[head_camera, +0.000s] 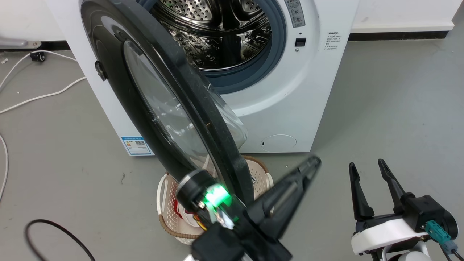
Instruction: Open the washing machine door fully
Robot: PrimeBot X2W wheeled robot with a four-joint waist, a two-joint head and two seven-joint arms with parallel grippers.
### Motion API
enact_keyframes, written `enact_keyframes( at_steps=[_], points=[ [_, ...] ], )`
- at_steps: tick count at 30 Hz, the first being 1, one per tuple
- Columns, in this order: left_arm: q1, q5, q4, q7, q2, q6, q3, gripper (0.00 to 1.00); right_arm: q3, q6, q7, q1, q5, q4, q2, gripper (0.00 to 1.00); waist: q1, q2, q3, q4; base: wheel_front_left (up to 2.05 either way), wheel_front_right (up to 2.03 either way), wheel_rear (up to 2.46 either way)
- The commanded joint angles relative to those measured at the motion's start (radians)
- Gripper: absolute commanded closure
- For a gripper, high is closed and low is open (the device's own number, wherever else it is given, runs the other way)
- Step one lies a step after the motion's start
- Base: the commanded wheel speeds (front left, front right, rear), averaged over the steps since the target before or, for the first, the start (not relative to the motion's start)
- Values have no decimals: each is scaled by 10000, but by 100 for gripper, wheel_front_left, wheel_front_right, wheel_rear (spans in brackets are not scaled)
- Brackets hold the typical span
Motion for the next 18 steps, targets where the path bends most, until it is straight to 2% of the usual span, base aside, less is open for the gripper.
enact_keyframes(
  at_steps=[1,9,18],
  points=[
    [158,-52,101,67,83,-11,-83,100,11,-7,-32,90,27,27,32,0,0,0,-3,2,0,0,0],
    [1243,-411,1305,686,434,147,-693,100,82,-7,-26,80,81,54,32,0,0,0,78,-1,0,0,0],
    [1187,-437,2741,335,218,516,-582,100,166,-7,-17,-134,56,113,32,0,0,0,247,-60,0,0,0]
  ],
)
